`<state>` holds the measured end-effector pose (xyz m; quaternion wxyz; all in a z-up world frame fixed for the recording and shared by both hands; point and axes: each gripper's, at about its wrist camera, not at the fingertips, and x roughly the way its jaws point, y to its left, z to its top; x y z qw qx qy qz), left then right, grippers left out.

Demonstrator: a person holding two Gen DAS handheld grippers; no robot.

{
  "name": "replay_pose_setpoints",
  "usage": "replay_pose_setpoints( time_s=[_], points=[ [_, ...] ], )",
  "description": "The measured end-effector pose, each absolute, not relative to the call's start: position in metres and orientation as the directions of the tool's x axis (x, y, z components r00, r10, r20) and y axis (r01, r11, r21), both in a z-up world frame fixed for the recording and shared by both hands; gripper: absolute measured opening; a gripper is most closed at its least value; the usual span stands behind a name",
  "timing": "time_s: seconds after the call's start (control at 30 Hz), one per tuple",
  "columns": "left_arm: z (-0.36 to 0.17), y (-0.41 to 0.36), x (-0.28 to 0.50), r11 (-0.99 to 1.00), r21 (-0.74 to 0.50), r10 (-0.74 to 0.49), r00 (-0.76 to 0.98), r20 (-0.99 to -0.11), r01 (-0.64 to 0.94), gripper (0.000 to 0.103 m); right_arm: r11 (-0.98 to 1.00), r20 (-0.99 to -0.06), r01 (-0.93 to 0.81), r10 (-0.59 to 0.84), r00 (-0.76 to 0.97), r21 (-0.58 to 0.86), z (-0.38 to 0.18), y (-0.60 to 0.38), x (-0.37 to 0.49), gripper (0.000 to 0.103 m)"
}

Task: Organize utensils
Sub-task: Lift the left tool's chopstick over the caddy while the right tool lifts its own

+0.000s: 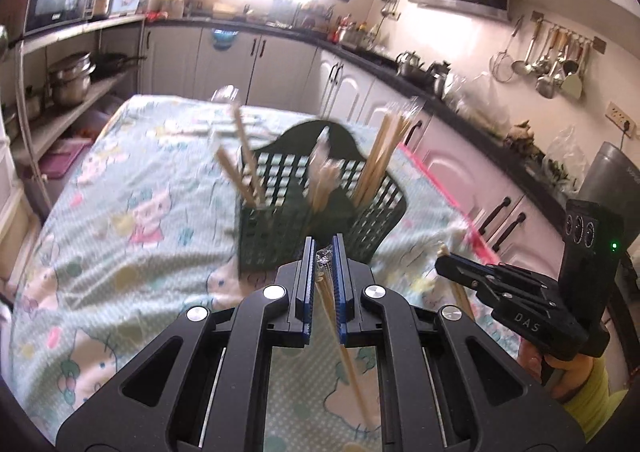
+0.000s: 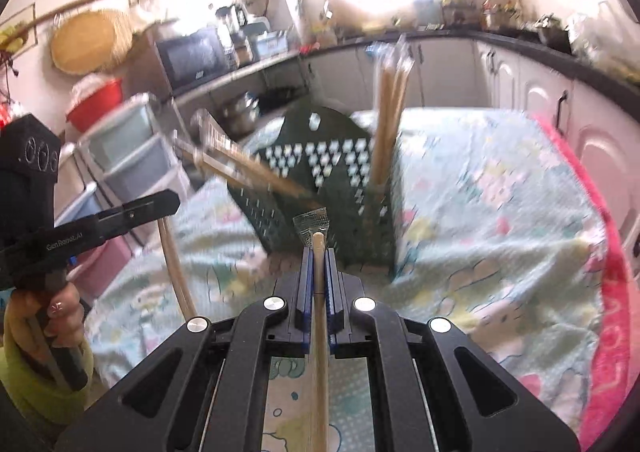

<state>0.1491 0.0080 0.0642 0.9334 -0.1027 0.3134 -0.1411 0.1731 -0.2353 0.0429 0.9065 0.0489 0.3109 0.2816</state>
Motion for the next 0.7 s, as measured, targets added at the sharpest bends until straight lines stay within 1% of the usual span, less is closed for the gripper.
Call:
replay_pose_setpoints(
  time_s=[0.2,0.27,0.43,0.53,0.7],
  points=[
    [0.091,-0.002,0.148,0.933,-0.268,-0.347,0.794,-0.500,0.239,0.005,0.852,-0.421,-0.450,0.524,0.741,0.268,0.070,-0.261,0.163,0.006],
    [0.098,-0.004,0.147,0.931,-0.267,-0.355,0.799,-0.485,0.251,0.005,0.851,-0.364,-0.441,0.521,0.772,0.283,0.079,-0.271,0.159,0.006],
    [0.114,-0.012,0.147,0.925,-0.260,-0.370,0.811,-0.454,0.277,0.005,0.868,-0.260,-0.408,0.478,0.839,0.283,0.091,-0.288,0.152,0.006],
    [0.122,-0.017,0.148,0.922,-0.257,-0.379,0.814,-0.441,0.290,0.005,0.873,-0.229,-0.399,0.465,0.855,0.282,0.096,-0.295,0.153,0.006],
    [0.133,-0.026,0.153,0.917,-0.251,-0.391,0.817,-0.424,0.309,0.005,0.881,-0.225,-0.387,0.450,0.864,0.273,0.101,-0.298,0.161,0.006]
  ],
)
